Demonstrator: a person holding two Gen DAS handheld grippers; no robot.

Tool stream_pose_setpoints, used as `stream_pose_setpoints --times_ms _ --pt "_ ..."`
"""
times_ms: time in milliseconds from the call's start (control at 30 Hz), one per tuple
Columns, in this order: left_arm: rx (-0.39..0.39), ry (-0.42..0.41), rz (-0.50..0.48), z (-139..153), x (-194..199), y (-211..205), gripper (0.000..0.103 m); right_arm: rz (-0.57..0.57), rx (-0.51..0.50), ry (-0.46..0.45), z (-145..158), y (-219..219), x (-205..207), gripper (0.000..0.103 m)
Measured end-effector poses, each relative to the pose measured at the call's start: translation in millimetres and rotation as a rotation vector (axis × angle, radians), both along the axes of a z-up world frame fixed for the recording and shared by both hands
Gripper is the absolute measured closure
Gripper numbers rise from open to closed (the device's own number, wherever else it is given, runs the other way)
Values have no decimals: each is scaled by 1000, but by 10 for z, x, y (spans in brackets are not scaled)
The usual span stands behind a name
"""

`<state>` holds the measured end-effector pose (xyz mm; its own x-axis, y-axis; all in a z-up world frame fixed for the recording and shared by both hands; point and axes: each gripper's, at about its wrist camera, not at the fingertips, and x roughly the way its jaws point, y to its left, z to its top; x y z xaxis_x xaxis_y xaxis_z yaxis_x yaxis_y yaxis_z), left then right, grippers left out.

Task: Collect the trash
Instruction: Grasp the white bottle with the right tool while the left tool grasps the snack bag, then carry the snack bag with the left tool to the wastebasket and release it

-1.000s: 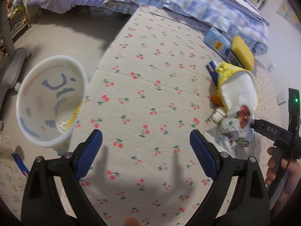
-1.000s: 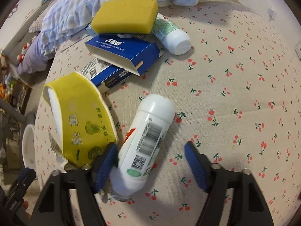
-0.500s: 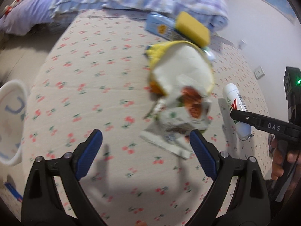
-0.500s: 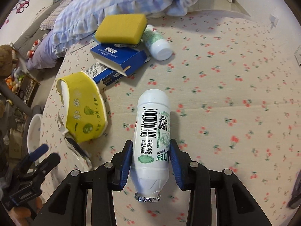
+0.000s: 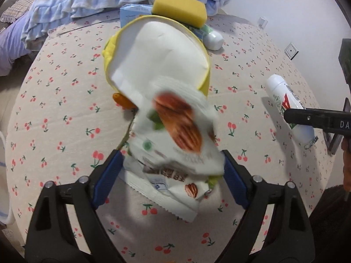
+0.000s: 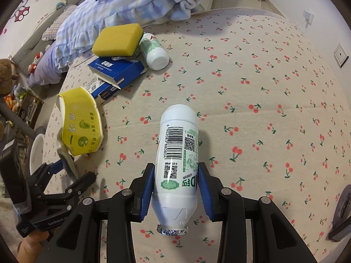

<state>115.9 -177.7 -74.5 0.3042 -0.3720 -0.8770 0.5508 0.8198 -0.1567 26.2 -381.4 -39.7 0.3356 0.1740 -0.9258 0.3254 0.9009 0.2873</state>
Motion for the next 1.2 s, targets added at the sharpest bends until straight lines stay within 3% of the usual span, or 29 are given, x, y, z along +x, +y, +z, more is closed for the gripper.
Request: stream_pose_setpoints --times_ms 200,300,367,467,800,1200 --pt "4 -16 -5 11 -38 0 39 -9 0 2 -7 -52 -29 63" --pt "-7 -5 -4 21 -45 36 59 -14 0 -2 2 -59 -34 63" --pt "-21 17 -1 15 -40 69 79 -16 -2 -8 18 -49 -36 63" --pt "-31 32 7 21 -49 105 90 -13 -1 -21 54 -19 -40 63" --pt "-85 2 21 245 -136 261 92 -10 16 -76 190 96 -36 63" --pt "-109 -5 129 404 -81 792 92 31 52 -146 456 444 63 63"
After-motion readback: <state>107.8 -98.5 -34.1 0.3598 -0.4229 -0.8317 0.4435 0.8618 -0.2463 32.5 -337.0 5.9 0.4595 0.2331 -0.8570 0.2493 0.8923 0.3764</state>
